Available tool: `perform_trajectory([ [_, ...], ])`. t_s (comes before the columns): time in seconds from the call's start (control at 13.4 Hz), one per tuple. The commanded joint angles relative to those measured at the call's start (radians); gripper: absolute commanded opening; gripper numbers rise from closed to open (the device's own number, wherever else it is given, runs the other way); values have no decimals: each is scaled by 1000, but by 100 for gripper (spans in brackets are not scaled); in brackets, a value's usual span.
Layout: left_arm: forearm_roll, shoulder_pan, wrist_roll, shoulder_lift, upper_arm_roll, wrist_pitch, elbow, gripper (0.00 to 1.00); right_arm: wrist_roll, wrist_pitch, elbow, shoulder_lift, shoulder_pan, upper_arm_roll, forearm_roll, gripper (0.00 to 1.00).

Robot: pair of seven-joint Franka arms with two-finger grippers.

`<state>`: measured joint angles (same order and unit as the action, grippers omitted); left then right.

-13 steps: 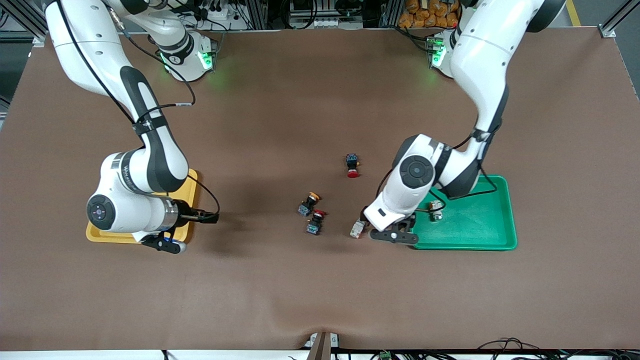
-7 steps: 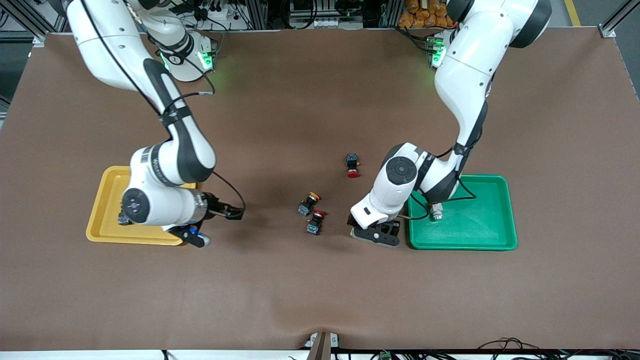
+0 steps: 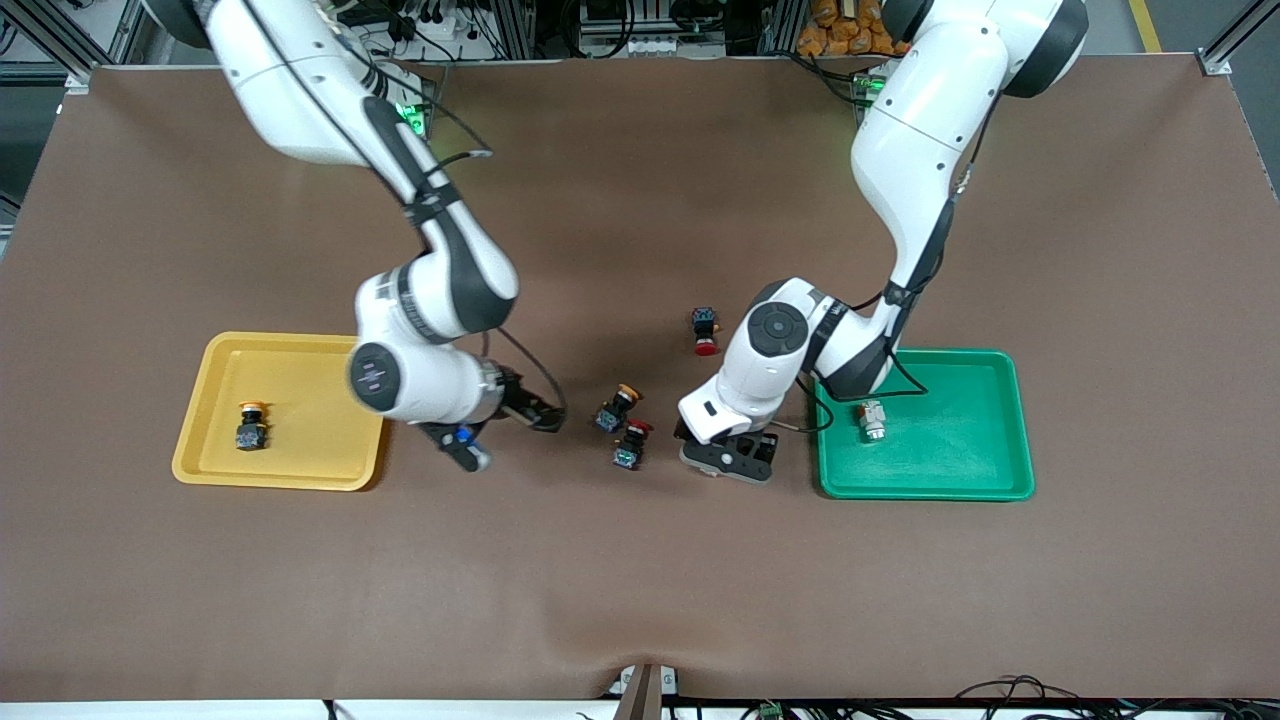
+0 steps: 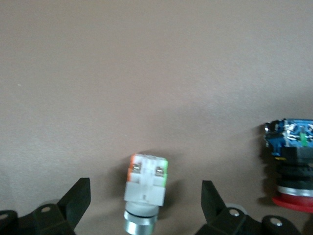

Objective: Place green and yellow buttons in trays
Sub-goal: 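Grasp the white button with the left gripper while the right gripper reaches, then place the white button in the green tray while the right gripper grasps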

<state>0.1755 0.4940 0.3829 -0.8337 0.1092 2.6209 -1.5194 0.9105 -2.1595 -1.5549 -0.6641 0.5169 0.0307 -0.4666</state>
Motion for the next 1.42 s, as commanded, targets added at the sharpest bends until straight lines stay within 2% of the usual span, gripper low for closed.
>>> perform_trajectory([
  [0.0, 24, 3, -1, -5, -10, 2, -16, 92, 22, -60, 19, -51, 52, 12, -20, 100],
  [0.07, 48, -2, -10, -7, -13, 4, -22, 71, 18, -69, 21, -63, 60, 12, -20, 100],
  [0.15, 96, -11, -16, -7, -13, 4, -28, 41, 16, -89, 19, -71, 70, 12, -20, 100],
  [0.22, 126, -18, -18, -5, -10, 4, -28, 6, 17, -117, 19, -81, 86, 12, -20, 100],
  [0.3, 125, -20, -10, -5, -10, 4, -28, 0, 19, -138, 19, -86, 101, 12, -20, 100],
  [0.45, 125, -28, -16, 8, -10, -1, -27, 0, 21, -143, 22, -98, 103, 12, -23, 100],
  [0.6, 127, -77, -18, 39, 0, -7, -42, 0, 31, -146, 59, -123, 115, 12, -23, 100],
  [0.75, 122, -142, -18, 79, 38, -37, -59, 0, 31, -149, 78, -146, 132, 12, -18, 100],
  [0.9, 121, -280, -16, 142, 149, -99, -103, 0, 30, -158, 84, -158, 135, 12, -20, 100],
  [1.12, 121, -525, -18, 254, 308, -119, -250, 0, 27, -164, 84, -169, 155, 12, -7, 100],
  [1.2, 121, -587, -18, 284, 334, -119, -298, 0, 27, -172, 84, -173, 159, 12, -7, 100],
  [1.35, 121, -670, -18, 338, 340, -122, -373, 0, 28, -190, 84, -177, 169, 12, -6, 100],
])
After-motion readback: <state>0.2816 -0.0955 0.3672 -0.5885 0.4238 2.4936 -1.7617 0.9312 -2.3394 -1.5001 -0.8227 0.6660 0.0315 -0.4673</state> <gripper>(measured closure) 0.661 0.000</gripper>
